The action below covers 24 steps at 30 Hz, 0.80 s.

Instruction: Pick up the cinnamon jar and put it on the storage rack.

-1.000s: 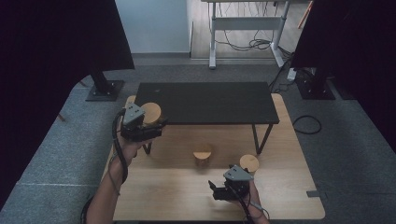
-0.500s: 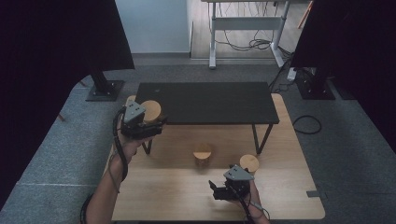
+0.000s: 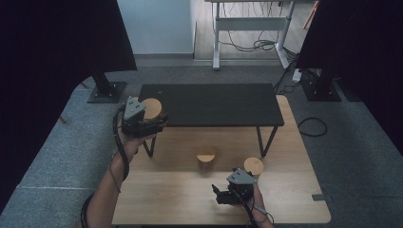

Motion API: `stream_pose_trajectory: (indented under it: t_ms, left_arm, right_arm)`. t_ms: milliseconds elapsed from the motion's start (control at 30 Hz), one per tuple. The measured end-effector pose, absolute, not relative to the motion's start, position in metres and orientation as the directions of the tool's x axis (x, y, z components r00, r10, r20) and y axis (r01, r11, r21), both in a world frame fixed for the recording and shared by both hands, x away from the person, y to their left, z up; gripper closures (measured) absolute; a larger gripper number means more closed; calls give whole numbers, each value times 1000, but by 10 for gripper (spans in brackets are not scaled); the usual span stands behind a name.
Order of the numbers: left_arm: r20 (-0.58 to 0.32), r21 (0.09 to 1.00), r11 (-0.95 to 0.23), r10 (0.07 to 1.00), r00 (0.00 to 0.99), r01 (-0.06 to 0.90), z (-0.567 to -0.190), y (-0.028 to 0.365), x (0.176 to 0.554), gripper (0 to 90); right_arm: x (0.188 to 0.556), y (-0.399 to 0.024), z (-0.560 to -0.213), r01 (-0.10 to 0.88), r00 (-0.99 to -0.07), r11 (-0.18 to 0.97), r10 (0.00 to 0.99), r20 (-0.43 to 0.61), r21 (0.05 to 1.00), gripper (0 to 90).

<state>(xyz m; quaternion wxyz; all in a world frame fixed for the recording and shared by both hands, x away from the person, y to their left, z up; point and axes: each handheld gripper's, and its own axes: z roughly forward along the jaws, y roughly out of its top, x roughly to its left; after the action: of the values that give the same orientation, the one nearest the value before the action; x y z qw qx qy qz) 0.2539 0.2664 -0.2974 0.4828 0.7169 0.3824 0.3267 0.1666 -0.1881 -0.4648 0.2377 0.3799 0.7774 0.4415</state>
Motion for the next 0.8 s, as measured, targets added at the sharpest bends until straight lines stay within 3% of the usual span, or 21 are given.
stream_pose_trajectory:
  t_ms: [233, 800]
  left_arm:
    - [140, 940, -269, 864, 483, 209, -296, 261, 258, 251]
    - [135, 947, -256, 867, 480, 194, -295, 267, 266, 251]
  right_arm:
    - [167, -188, -465, 381, -600, 325, 799, -35, 866, 26]
    - [166, -187, -465, 379, -602, 330, 797, -41, 865, 26]
